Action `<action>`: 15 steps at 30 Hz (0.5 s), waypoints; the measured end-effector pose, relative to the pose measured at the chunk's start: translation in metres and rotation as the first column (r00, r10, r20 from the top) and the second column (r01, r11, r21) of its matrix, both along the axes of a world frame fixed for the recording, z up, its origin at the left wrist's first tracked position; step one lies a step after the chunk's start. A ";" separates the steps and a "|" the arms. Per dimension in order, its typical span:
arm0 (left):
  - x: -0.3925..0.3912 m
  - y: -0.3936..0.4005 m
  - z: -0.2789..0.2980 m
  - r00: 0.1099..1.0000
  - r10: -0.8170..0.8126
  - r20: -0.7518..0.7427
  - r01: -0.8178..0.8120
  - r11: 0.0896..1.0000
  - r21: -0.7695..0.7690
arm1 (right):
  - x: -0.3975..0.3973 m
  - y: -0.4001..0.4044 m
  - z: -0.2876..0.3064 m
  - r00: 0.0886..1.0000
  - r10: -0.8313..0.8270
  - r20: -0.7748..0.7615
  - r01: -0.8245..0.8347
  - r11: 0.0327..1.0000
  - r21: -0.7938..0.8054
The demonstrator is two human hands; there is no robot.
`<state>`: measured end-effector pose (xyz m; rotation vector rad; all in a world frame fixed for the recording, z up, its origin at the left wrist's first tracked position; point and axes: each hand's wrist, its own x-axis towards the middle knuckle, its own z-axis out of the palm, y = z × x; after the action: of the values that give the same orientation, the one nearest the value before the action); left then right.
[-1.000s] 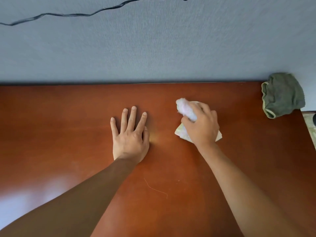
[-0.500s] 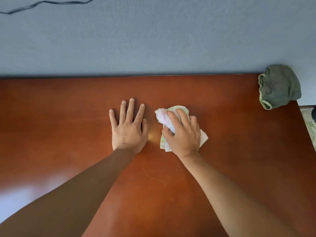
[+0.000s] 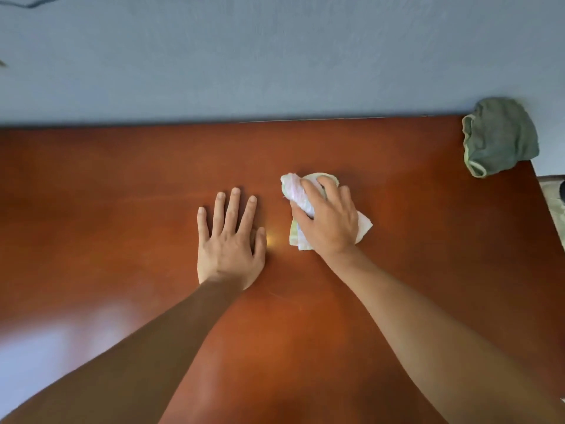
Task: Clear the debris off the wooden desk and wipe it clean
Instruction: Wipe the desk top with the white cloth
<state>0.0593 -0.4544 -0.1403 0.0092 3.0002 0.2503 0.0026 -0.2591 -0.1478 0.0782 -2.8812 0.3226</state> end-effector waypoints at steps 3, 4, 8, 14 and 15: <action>0.000 -0.001 0.002 1.000 0.006 0.005 -0.006 1.000 0.010 | 0.019 0.000 0.001 0.946 0.320 -0.050 -0.320 0.947 -0.001; 0.000 0.000 0.003 1.000 0.005 0.004 -0.005 1.000 0.013 | 0.019 0.005 0.004 0.911 0.410 -0.047 -0.410 0.912 0.019; -0.001 -0.002 0.003 1.000 0.013 -0.004 -0.013 1.000 0.016 | -0.008 0.012 0.008 0.998 0.069 -0.003 -0.070 0.998 -0.006; 0.001 -0.002 0.000 0.999 0.005 -0.036 -0.003 0.998 0.059 | 0.015 -0.025 0.003 0.956 0.291 -0.040 -0.292 0.955 -0.044; 0.001 -0.002 0.000 0.999 0.005 -0.040 -0.003 0.998 0.059 | 0.009 -0.011 0.005 0.915 0.400 -0.052 -0.401 0.916 -0.012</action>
<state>0.0607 -0.4568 -0.1405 0.0139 3.0321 0.3435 0.0114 -0.2701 -0.1430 0.6699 -2.7924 0.4175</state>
